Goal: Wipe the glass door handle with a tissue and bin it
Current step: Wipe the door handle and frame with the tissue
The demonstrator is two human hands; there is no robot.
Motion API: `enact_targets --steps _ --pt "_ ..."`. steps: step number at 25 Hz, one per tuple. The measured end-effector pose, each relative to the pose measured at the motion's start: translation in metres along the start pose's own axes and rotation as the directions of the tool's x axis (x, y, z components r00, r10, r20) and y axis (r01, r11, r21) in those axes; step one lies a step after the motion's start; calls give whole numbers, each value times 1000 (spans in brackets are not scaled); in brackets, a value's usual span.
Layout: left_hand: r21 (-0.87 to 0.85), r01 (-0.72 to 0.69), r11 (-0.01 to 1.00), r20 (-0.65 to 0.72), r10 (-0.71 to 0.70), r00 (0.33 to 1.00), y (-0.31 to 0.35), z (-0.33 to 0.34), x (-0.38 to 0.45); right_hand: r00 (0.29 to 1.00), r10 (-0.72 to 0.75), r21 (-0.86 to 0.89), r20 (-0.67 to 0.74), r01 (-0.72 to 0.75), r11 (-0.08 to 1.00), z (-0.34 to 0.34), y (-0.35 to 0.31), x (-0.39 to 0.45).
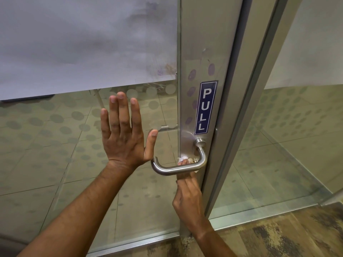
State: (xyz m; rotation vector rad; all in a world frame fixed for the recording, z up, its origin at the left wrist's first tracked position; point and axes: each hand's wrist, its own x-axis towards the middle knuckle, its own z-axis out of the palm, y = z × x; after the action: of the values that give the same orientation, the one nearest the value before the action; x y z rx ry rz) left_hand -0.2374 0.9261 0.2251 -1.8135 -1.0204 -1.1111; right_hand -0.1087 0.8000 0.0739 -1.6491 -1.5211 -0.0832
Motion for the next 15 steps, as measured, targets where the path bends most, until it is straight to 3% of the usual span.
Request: enact_targets --steps 3,5,11,15 --pt "-3 -4 1000 -2 4 1000 0 1 -1 995 -96 -56 5 96 994 -5 -7 23" --pt "-4 -9 1000 -1 9 1000 -2 1 0 996 -84 -120 -19 81 990 -5 -13 42" --pt "-11 -13 1000 -1 13 1000 0 1 0 1000 -28 -95 -11 27 995 0 -5 9" --pt "-11 -4 1000 -2 4 1000 0 2 1 994 -64 -97 -90 55 994 -5 -13 37"
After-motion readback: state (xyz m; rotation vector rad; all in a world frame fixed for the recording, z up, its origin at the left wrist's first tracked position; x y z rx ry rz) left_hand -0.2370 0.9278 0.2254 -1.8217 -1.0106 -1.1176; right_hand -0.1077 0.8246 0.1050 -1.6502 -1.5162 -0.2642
